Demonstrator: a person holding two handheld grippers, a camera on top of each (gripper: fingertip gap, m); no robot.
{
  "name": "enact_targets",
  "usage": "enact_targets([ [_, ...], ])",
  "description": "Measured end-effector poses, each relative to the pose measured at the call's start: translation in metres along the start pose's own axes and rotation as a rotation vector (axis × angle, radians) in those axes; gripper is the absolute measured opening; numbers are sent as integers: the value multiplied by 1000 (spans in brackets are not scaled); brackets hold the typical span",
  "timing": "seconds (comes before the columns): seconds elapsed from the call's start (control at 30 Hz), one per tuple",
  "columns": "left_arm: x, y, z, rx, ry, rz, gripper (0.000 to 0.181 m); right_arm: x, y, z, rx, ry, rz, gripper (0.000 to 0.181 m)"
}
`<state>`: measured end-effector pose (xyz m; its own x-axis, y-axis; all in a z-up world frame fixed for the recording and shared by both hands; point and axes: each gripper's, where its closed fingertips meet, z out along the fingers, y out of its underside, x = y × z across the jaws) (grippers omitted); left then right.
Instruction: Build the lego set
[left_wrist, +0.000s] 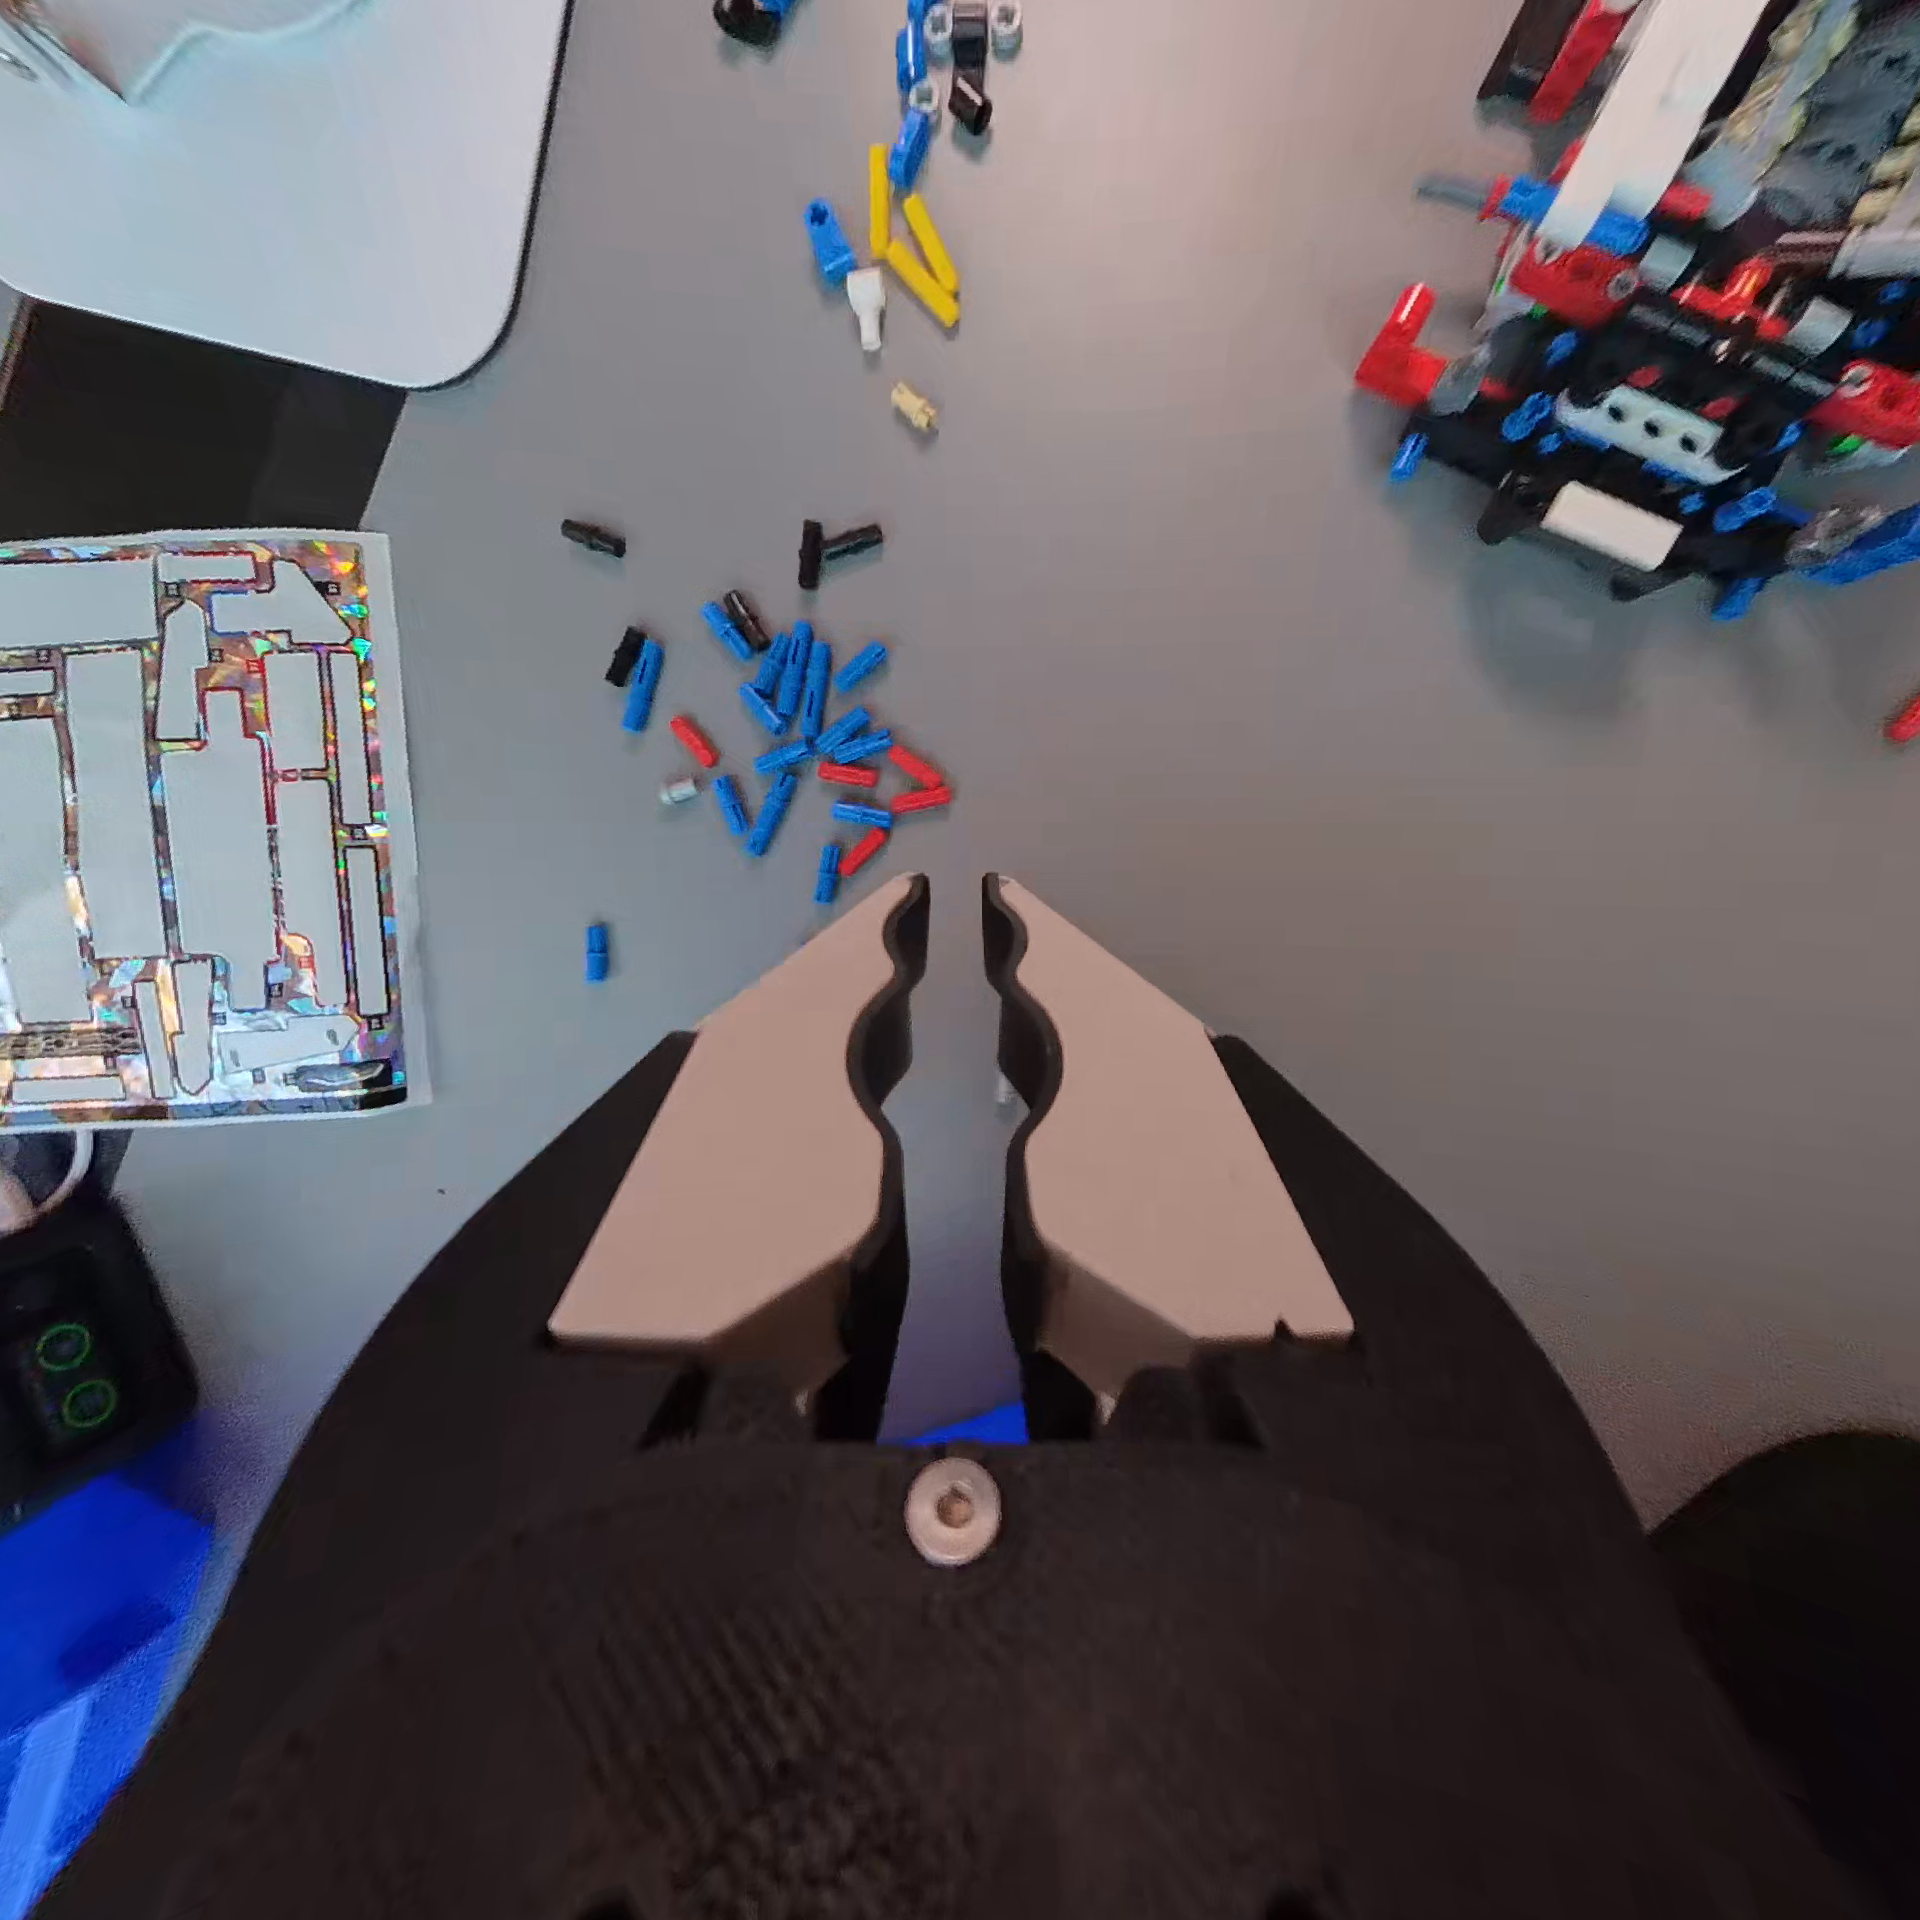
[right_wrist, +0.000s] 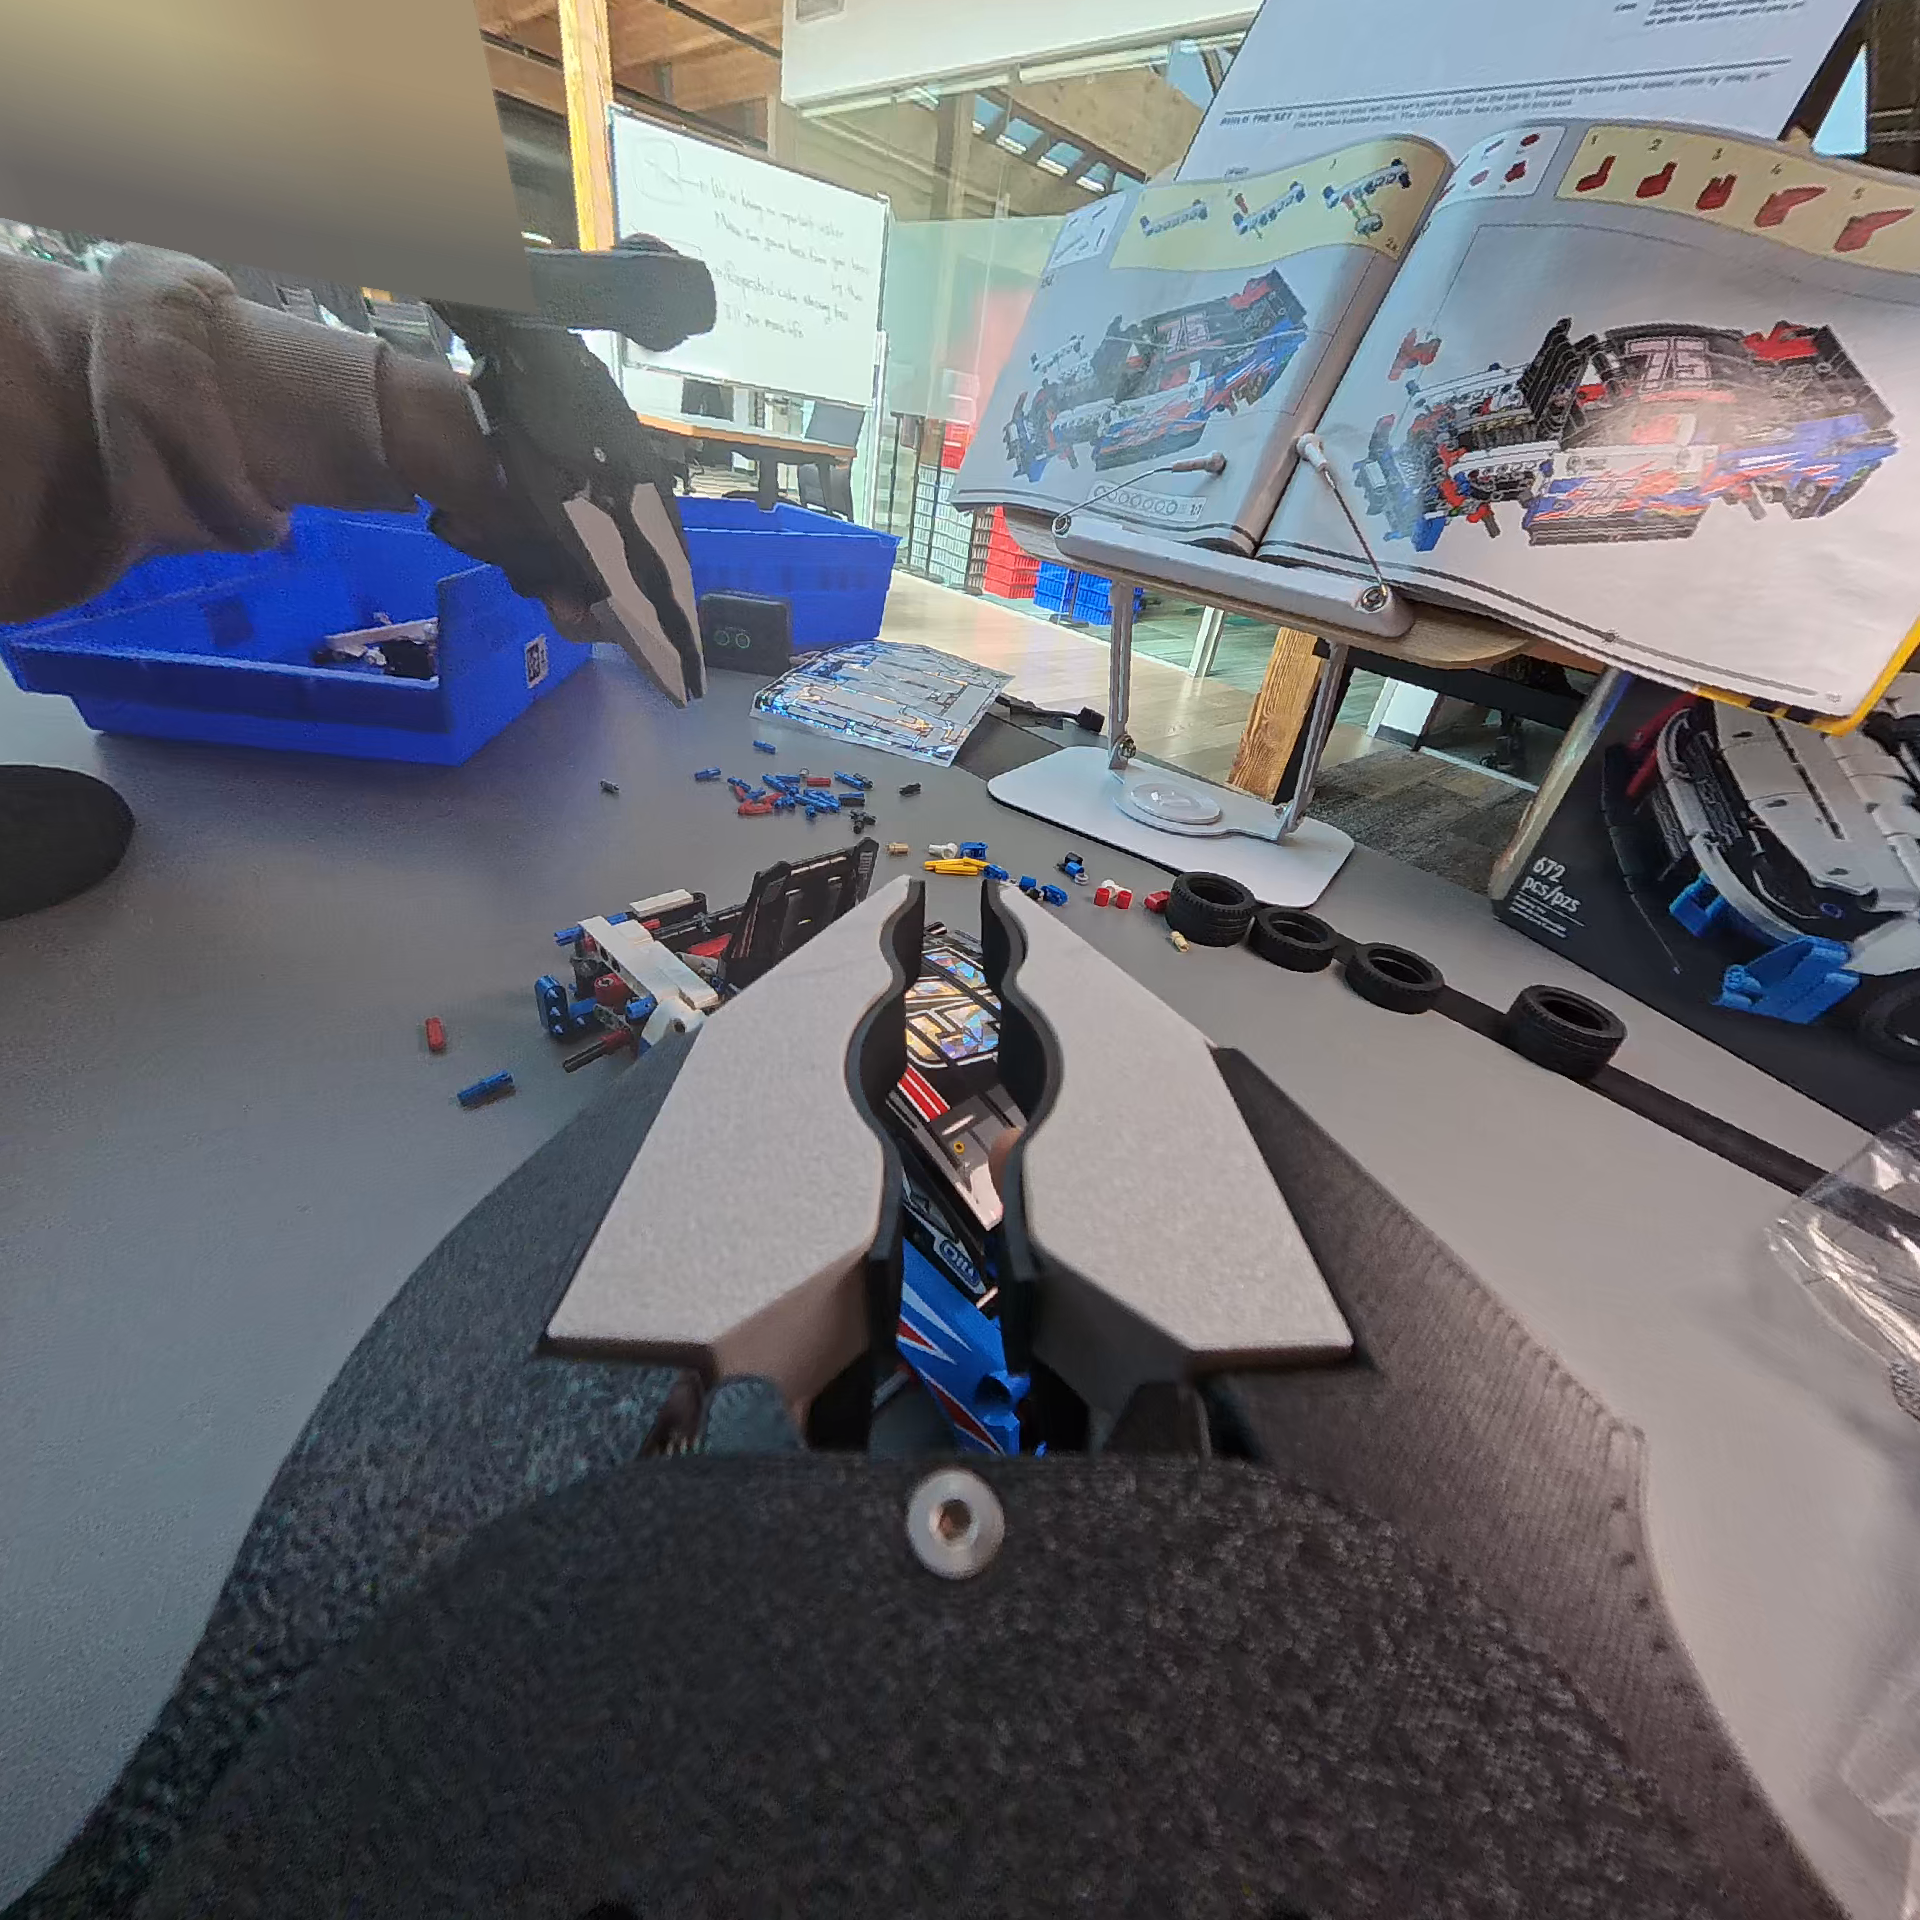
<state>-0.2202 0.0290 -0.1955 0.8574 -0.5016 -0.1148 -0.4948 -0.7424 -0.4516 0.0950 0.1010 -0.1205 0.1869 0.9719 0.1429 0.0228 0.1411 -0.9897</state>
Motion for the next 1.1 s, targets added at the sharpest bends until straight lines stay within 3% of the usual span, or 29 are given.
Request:
enact_targets([
  [0.17, -8, 19, 33, -110, 122, 164, 9, 3, -1, -2, 3, 12, -5, 8],
  [0.37, -20, 21, 50, -144, 103, 259, 9, 6, -1, -4, 10, 20, 9, 8],
  [0.9, -17, 25, 59, -161, 163, 227, 2, 6, 6, -2, -16, 13, 15, 8],
  [1.0, 8, 14, 47, -112, 195, 176, 2, 6, 4, -2, -10, 14, 10, 8],
  [1.1, 75, -13, 27, -17, 256, 204, 2, 5, 2, -2, -4, 12, 8, 8],
])
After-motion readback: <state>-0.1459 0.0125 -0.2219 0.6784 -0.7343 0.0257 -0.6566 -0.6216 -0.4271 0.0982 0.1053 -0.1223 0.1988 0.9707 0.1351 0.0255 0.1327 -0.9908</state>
